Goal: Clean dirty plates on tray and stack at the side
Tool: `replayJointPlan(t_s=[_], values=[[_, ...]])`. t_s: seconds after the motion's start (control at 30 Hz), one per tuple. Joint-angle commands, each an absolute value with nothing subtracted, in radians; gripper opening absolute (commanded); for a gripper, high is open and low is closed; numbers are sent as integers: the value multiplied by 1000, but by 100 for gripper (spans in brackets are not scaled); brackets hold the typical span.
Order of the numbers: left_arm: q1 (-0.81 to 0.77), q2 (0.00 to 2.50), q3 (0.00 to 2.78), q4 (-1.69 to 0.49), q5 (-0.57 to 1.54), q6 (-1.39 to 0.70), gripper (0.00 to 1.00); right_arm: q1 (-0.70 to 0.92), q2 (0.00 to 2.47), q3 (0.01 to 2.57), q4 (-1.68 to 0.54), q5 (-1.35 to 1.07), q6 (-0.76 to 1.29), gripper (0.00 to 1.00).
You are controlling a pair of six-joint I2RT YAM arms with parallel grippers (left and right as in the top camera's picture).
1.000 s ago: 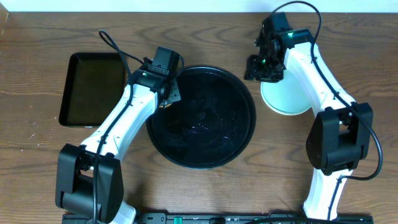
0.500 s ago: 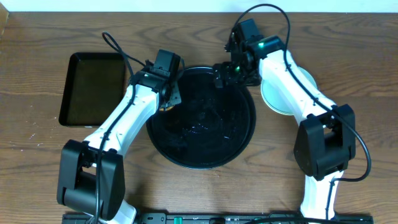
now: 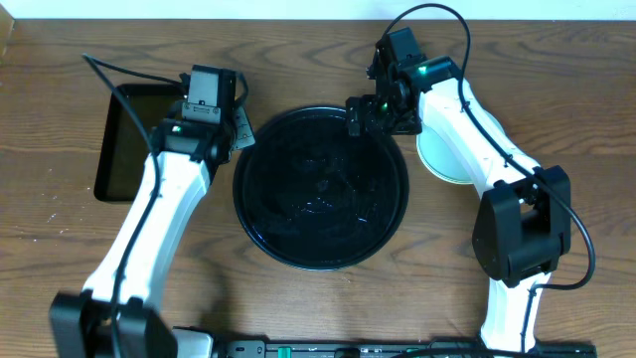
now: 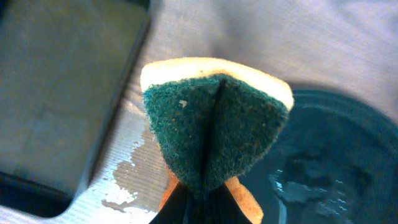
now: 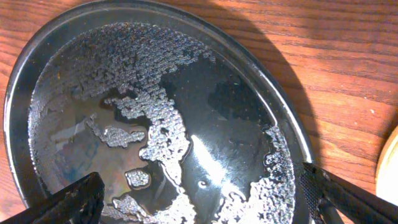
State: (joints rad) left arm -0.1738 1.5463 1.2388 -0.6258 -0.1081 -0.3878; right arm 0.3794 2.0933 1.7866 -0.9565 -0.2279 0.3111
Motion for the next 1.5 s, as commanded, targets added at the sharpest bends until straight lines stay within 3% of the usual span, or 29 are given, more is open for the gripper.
replayJointPlan(t_s=[0.0, 0.17, 0.4, 0.57, 0.83, 1.0, 1.13, 1.27, 1.47], values=[[-168, 1647, 1188, -620, -82, -377, 7, 399, 2069, 1780, -959, -221, 325, 99], [-128, 1623, 1237, -601, -133, -348, 7, 408, 2069, 1780, -980, -212, 313, 99], [48, 1559, 1269, -431, -230, -348, 8, 408, 2069, 1780, -981, -213, 314, 99], [181, 1636, 1266, -348, -229, -348, 8, 410, 2069, 1780, -981, -213, 314, 99], [263, 1792, 1266, -349, -217, -348, 8, 424, 2069, 1780, -980, -213, 314, 99], [263, 1808, 1266, -347, -218, -348, 21, 431, 2069, 1780, -979, -213, 314, 99], [263, 1808, 1266, -347, -218, -348, 25, 434, 2069, 1780, -979, -213, 314, 99], [263, 1802, 1266, -350, -218, -348, 42, 434, 2069, 1780, -988, -214, 314, 99], [263, 1734, 1266, -361, -217, -350, 44, 434, 2063, 1780, -1015, -218, 313, 99]])
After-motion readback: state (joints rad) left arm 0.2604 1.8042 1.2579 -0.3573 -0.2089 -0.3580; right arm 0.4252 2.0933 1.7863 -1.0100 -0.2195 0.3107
